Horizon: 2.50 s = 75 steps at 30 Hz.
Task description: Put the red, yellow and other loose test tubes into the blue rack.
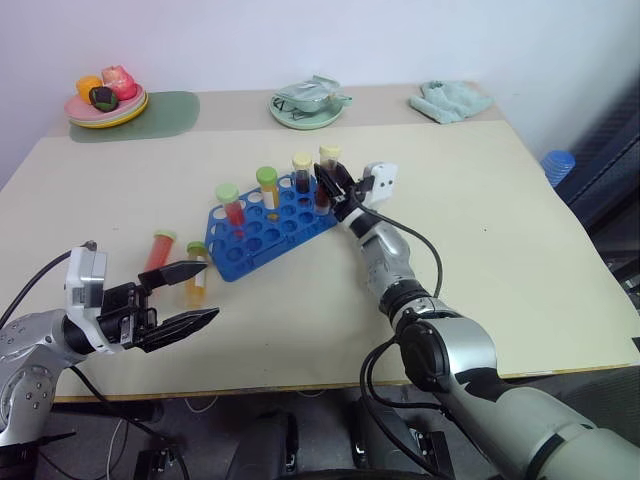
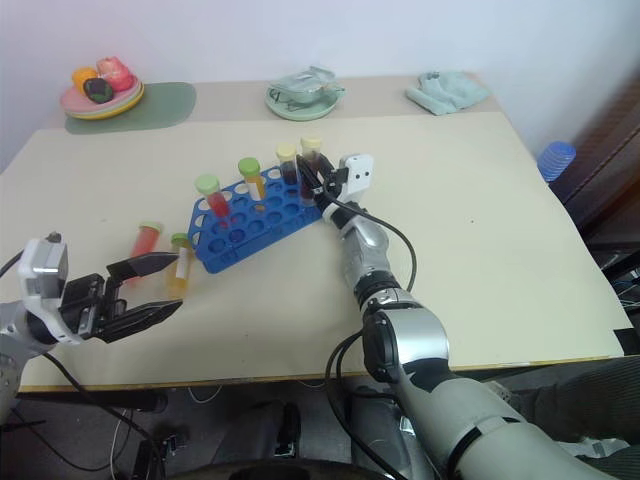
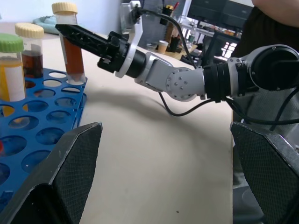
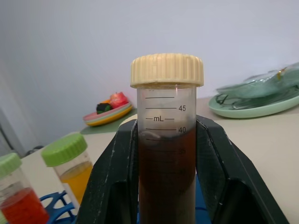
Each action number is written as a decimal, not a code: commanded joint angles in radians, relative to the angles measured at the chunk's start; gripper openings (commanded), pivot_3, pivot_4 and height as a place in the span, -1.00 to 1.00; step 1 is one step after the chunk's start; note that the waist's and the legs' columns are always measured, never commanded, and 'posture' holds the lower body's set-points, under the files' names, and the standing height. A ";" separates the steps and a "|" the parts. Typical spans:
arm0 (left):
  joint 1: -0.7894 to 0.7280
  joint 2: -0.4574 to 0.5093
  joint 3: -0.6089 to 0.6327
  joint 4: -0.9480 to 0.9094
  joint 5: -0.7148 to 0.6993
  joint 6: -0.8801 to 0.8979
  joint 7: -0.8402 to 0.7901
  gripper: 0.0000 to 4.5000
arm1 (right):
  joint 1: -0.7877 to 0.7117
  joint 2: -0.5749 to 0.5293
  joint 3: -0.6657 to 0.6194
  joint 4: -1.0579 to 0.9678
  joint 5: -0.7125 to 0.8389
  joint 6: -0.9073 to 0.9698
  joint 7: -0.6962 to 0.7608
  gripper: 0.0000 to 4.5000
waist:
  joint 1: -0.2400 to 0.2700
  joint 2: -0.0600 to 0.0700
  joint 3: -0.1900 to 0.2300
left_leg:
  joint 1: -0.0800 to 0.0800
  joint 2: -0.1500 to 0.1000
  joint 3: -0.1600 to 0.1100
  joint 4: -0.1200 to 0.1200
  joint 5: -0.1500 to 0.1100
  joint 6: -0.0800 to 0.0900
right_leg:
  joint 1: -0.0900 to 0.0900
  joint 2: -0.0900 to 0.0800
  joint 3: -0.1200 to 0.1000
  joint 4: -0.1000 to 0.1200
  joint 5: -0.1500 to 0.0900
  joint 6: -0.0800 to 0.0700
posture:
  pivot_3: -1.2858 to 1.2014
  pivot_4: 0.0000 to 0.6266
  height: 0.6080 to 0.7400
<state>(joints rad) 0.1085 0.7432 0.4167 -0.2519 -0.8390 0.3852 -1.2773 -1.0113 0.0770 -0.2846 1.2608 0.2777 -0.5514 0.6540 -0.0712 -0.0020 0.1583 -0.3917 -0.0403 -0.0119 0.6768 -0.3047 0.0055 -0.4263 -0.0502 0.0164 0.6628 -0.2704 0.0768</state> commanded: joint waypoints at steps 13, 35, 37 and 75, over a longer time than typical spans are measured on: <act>0.017 0.013 0.049 -0.045 -0.032 0.004 0.010 1.00 | -0.006 0.026 -0.020 0.022 -0.021 -0.054 -0.067 -0.35 | 0.001 0.000 0.000 | 0.000 0.000 0.000 0.000 0.000 0.000 | 0.000 0.000 0.000 0.000 0.000 0.000 | 0.03 -0.52 1.00; -0.024 0.007 0.016 -0.025 -0.024 0.003 0.011 1.00 | 0.097 0.058 0.037 -0.012 -0.108 -0.180 -0.068 0.96 | 0.000 0.001 0.000 | 0.000 0.000 0.000 -0.001 0.000 -0.001 | 0.000 0.000 0.000 0.000 0.000 0.000 | 0.03 -0.52 1.00; -0.028 0.006 0.011 -0.023 -0.023 0.002 0.011 1.00 | 0.101 0.055 0.045 -0.018 -0.116 -0.176 -0.072 0.96 | 0.000 0.001 0.000 | 0.000 0.000 0.000 -0.001 0.000 -0.001 | 0.000 0.000 0.000 0.000 0.000 0.000 | 0.03 -0.52 1.00; -0.101 -0.061 -0.086 0.029 0.016 -0.025 0.000 1.00 | 0.117 -0.235 0.164 -0.870 0.103 1.146 0.003 0.96 | 0.006 0.001 0.000 | 0.000 0.000 0.000 -0.010 0.000 0.000 | -0.002 -0.001 0.000 -0.007 -0.001 -0.001 | 0.03 -0.52 1.00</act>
<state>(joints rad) 0.0196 0.6825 0.3280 -0.2158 -0.8184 0.3780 -1.2692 -0.8613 -0.1517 -0.1233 0.4312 0.3581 0.5709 0.6536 -0.0654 -0.0014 0.1587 -0.3917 -0.0403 -0.0119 0.6664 -0.3046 0.0059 -0.4280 -0.0511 0.0163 0.6559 -0.2710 0.0757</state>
